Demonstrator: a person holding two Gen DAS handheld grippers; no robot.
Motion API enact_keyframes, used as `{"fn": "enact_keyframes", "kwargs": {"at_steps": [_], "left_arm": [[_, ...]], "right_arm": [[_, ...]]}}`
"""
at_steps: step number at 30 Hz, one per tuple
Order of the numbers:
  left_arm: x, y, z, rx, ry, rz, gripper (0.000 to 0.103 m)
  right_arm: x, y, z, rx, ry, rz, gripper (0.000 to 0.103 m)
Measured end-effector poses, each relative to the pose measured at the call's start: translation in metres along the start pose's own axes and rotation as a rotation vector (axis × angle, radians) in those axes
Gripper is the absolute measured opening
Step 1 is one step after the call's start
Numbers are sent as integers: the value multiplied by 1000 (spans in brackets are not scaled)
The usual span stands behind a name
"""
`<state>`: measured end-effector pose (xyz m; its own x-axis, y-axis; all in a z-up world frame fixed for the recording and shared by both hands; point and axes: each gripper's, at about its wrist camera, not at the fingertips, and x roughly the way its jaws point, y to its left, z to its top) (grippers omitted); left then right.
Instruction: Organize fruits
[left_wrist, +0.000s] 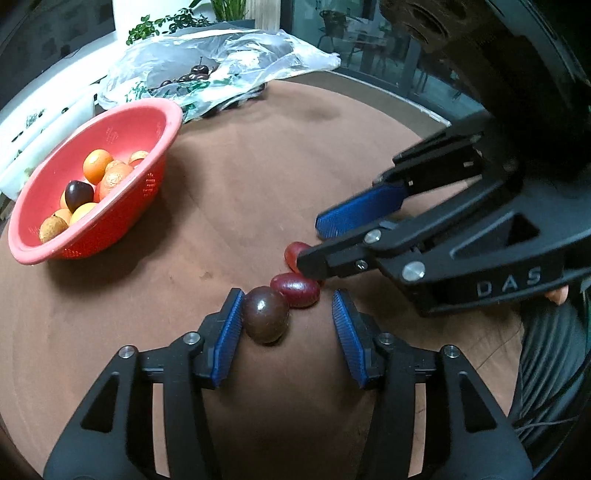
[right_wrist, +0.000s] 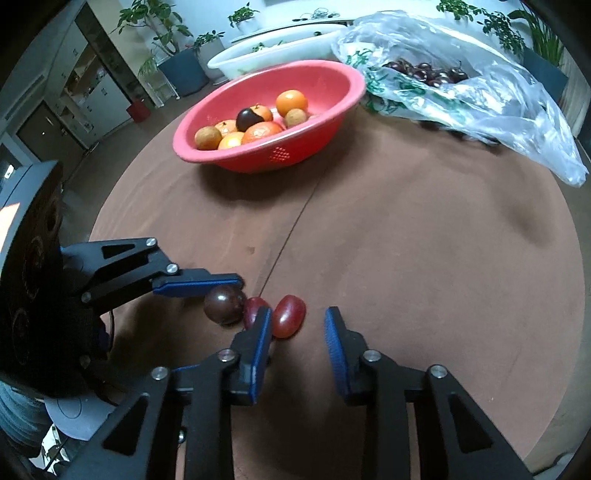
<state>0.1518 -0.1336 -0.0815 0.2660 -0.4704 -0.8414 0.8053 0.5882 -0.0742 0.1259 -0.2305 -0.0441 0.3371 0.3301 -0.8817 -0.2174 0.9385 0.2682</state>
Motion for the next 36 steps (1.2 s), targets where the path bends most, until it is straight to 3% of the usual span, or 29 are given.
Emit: {"fn": "enact_keyframes", "kwargs": {"at_steps": [6, 19, 23, 30, 36], "left_arm": [[0, 0, 0, -1, -11, 2, 45], [-10, 9, -9, -36, -21, -47, 32], [-12, 8, -12, -31, -10, -20, 24], [-21, 17, -20, -85, -23, 9, 23], [-58, 47, 0, -167, -120, 66, 23]], "right_arm": [[2, 1, 2, -4, 12, 24, 22], [-1, -5, -6, 27, -2, 50, 22], [-2, -5, -8, 34, -6, 47, 22], [-1, 6, -6, 6, -13, 19, 21], [0, 12, 0, -13, -7, -1, 19]]}}
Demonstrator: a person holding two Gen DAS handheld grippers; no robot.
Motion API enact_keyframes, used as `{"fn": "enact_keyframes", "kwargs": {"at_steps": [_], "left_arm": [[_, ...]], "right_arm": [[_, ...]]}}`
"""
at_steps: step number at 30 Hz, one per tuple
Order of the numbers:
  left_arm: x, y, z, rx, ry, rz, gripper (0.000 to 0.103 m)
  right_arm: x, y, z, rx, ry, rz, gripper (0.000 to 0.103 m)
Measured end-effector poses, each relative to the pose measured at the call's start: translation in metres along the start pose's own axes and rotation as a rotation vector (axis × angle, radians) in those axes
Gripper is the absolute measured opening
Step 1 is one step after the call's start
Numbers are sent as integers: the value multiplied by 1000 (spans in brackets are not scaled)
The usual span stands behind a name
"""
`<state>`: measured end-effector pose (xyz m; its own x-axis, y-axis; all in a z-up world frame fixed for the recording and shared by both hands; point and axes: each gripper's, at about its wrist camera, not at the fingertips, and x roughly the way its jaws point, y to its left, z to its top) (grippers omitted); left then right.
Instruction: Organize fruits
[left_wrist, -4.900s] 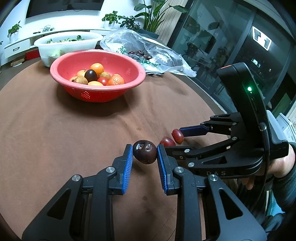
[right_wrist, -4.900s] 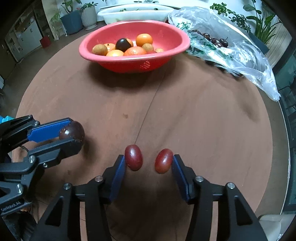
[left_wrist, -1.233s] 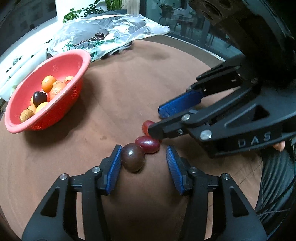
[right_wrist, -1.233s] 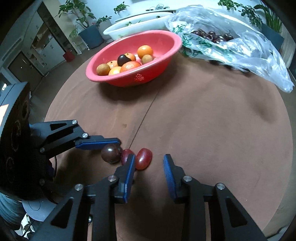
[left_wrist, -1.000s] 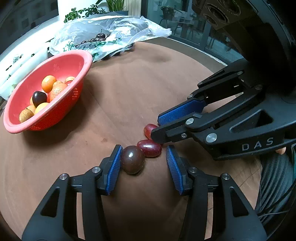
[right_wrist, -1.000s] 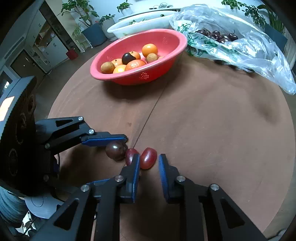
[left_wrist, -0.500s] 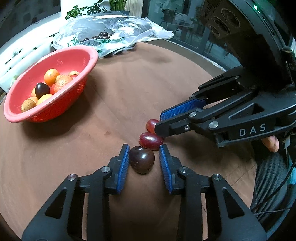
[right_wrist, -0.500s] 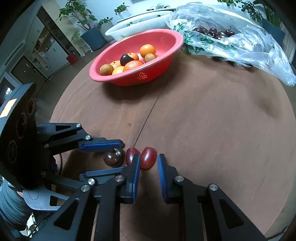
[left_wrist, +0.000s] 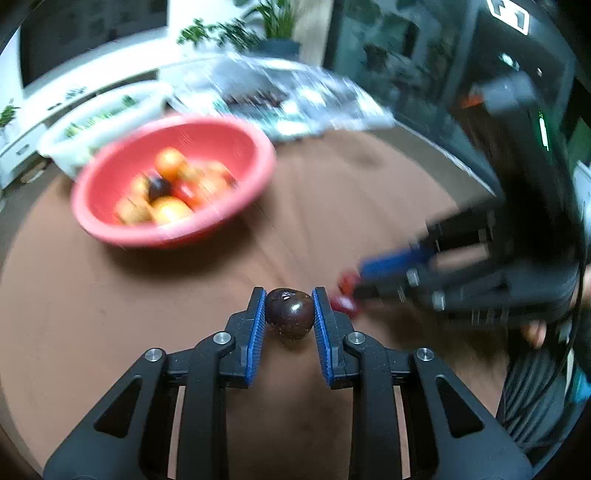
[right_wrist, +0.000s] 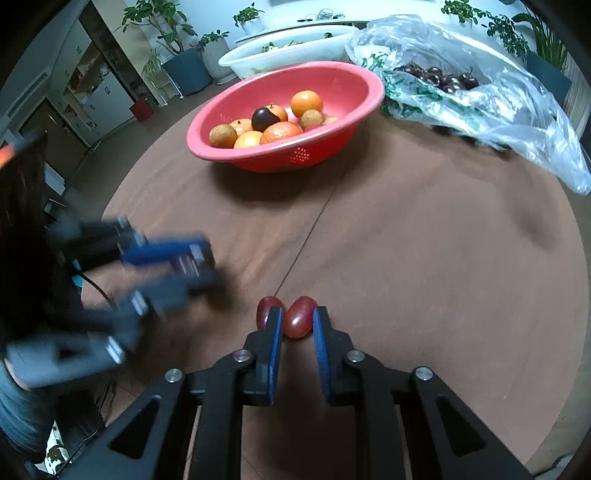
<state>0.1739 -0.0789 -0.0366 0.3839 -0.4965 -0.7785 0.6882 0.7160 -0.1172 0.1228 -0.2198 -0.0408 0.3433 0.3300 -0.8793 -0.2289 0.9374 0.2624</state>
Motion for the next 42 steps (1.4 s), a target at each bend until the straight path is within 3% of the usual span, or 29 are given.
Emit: {"fn": "enact_keyframes", "kwargs": {"at_steps": [6, 12, 19, 21, 23, 26, 34, 37, 40, 42], "left_arm": [[-17, 33, 47, -55, -84, 121, 23], [10, 46, 70, -42, -45, 201, 23], [39, 51, 67, -46, 11, 199, 24], [41, 52, 65, -56, 10, 204, 30], [32, 56, 62, -90, -27, 224, 68], [12, 60, 57, -136, -104, 243, 91], [-10, 68, 36, -209, -175, 253, 91], [-20, 62, 21, -212, -207, 267, 91], [-24, 57, 6, -239, -232, 255, 91], [-23, 52, 1, -234, -230, 245, 91]], "right_arm": [[-3, 8, 5, -12, -20, -26, 18], [-21, 18, 22, -31, -95, -45, 15], [-22, 24, 51, -44, -131, -42, 15], [-21, 26, 59, -57, -142, -39, 14], [-26, 27, 67, -65, -174, -34, 14], [-31, 20, 88, -53, -219, -28, 13], [4, 6, 126, -58, -226, -10, 12], [18, 6, 128, -93, -212, -60, 13], [27, 6, 127, -114, -198, -97, 23], [29, 7, 123, -130, -198, -105, 39]]}}
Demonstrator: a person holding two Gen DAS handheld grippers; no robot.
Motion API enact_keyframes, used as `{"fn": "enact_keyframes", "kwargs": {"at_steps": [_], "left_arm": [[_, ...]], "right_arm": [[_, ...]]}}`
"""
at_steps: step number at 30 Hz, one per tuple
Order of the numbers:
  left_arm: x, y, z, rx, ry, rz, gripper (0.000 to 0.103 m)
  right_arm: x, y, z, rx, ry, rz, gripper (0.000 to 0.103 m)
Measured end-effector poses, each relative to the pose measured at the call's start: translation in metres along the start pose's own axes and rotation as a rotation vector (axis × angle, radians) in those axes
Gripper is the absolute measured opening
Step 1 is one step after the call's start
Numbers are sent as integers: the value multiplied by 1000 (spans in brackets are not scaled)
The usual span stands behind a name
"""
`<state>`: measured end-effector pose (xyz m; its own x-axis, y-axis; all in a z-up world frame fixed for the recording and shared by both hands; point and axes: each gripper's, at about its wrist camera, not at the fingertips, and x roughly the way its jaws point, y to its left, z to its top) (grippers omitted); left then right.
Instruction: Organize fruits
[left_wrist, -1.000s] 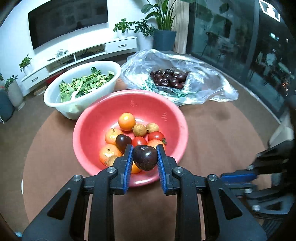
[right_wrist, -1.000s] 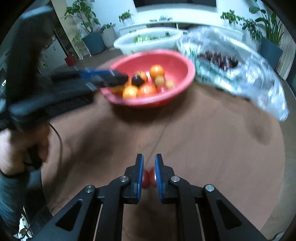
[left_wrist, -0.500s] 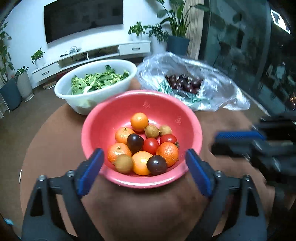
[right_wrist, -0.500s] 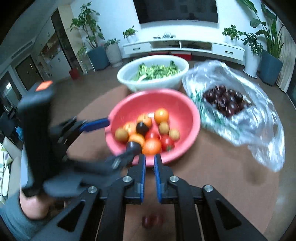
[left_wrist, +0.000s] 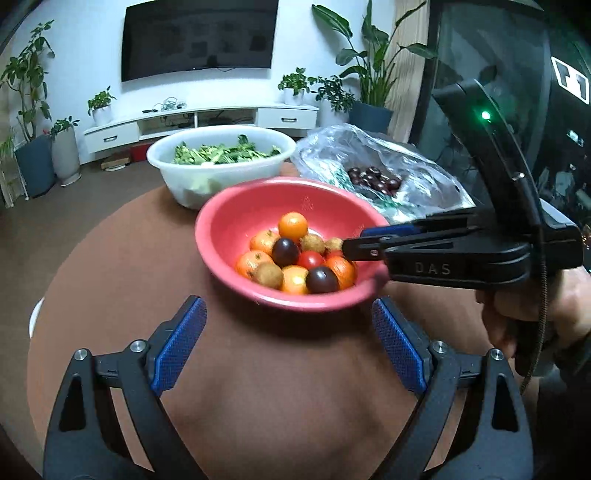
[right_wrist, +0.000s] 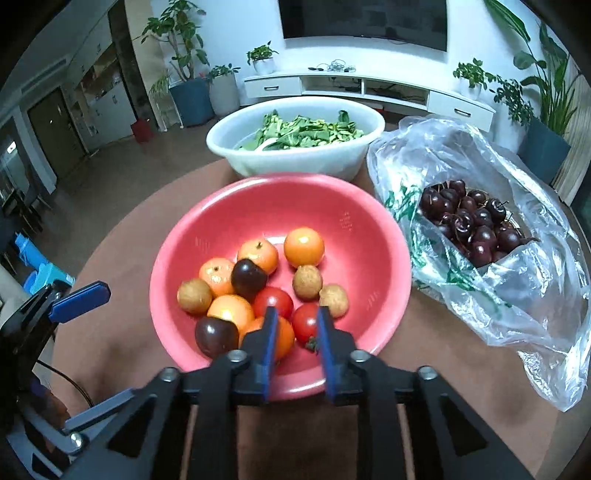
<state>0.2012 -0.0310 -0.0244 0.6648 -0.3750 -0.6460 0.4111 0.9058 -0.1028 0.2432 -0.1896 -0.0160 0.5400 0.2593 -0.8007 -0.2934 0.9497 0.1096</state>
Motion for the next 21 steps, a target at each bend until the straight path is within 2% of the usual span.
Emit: {"fn": "enact_keyframes", "kwargs": {"at_steps": [2, 7, 12, 18, 21], "left_arm": [[-1, -4, -5, 14, 2, 2, 91], [-10, -5, -11, 2, -14, -6, 91], [-15, -6, -26, -10, 3, -16, 96], [-13, -25, -36, 38, 40, -36, 96], [-9, -39, -42, 81, 80, -68, 96]], "right_arm": [[-4, 1, -5, -7, -18, 4, 46], [-28, 2, -16, -1, -69, -22, 49], [-70, -7, -56, 22, -141, -62, 62], [-87, -19, -114, 70, -72, -74, 62], [-83, -20, -131, 97, -26, -73, 56]]}}
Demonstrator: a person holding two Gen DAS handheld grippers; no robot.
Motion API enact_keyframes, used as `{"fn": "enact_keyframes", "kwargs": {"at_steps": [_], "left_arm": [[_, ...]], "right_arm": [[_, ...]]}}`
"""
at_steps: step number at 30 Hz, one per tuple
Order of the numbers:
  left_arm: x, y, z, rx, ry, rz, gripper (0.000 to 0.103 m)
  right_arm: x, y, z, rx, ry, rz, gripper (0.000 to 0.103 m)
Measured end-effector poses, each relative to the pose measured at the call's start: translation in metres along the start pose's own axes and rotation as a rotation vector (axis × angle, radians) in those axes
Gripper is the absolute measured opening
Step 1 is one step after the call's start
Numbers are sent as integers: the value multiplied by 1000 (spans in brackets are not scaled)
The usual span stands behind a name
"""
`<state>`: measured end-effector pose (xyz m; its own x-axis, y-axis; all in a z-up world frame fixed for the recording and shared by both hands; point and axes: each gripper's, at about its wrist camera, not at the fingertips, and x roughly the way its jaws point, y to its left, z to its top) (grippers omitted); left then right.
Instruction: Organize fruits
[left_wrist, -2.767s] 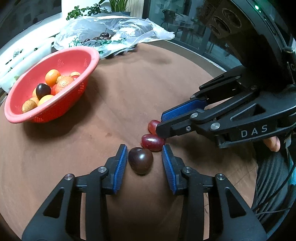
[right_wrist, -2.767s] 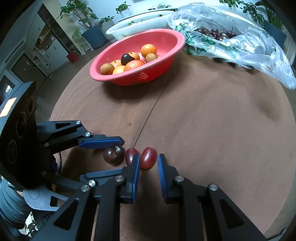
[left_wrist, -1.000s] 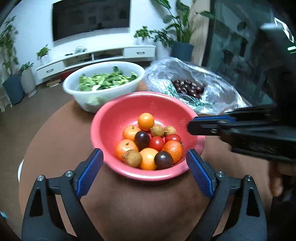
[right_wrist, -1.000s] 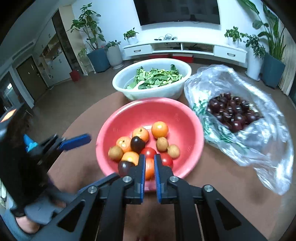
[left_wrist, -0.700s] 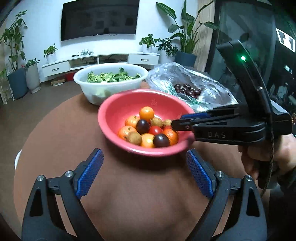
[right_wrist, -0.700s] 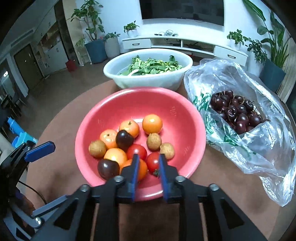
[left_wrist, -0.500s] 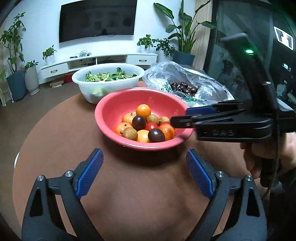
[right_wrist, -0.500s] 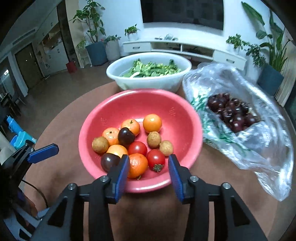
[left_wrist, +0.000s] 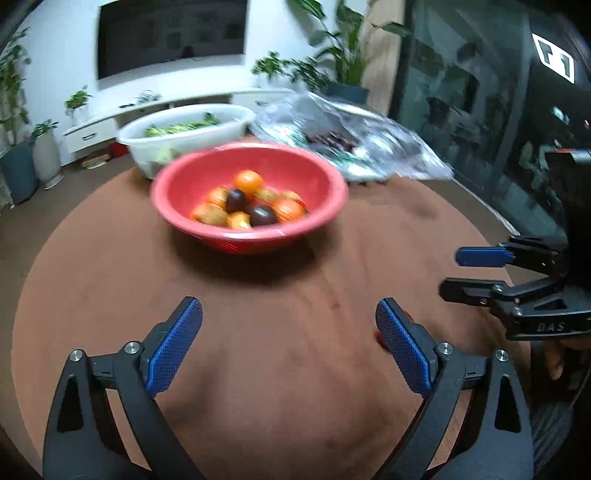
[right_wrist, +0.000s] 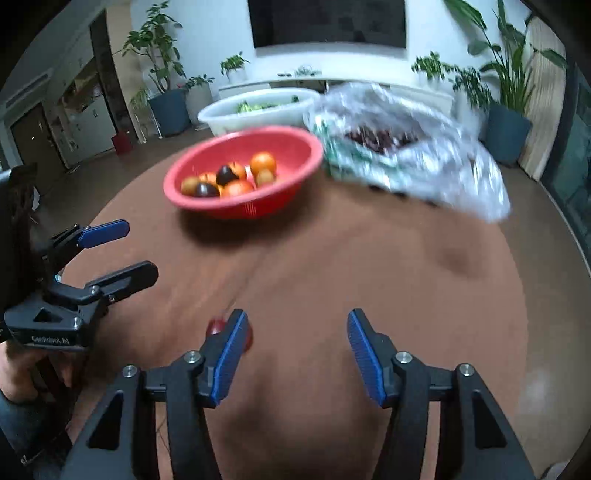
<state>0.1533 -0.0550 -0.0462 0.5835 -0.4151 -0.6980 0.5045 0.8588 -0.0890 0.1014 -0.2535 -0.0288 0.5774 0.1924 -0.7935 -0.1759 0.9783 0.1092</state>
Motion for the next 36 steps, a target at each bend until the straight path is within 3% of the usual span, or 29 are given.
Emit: {"fn": "enact_keyframes", "kwargs": {"at_steps": [4, 8, 11, 13, 17, 23, 29, 36], "left_arm": [[15, -33, -4, 142, 82, -34, 96], [35, -62, -8, 283, 169, -46, 96], [44, -73, -9, 329, 198, -63, 95], [50, -75, -7, 326, 209, -91, 92], [60, -74, -6, 313, 241, -118, 64], [63, -73, -1, 306, 243, -156, 40], [59, -71, -1, 292, 242, -177, 27], [50, -60, -3, 232, 219, -196, 24]], "right_arm": [[5, -1, -6, 26, 31, 22, 46], [8, -4, -10, 56, 48, 64, 43], [10, -2, -12, 55, 52, 72, 42], [10, -1, -13, 54, 52, 79, 42], [10, -2, -14, 60, 52, 87, 42], [12, -2, -15, 62, 58, 98, 42], [10, 1, -13, 47, 57, 94, 42], [13, 9, -9, 19, 73, 88, 42]]}}
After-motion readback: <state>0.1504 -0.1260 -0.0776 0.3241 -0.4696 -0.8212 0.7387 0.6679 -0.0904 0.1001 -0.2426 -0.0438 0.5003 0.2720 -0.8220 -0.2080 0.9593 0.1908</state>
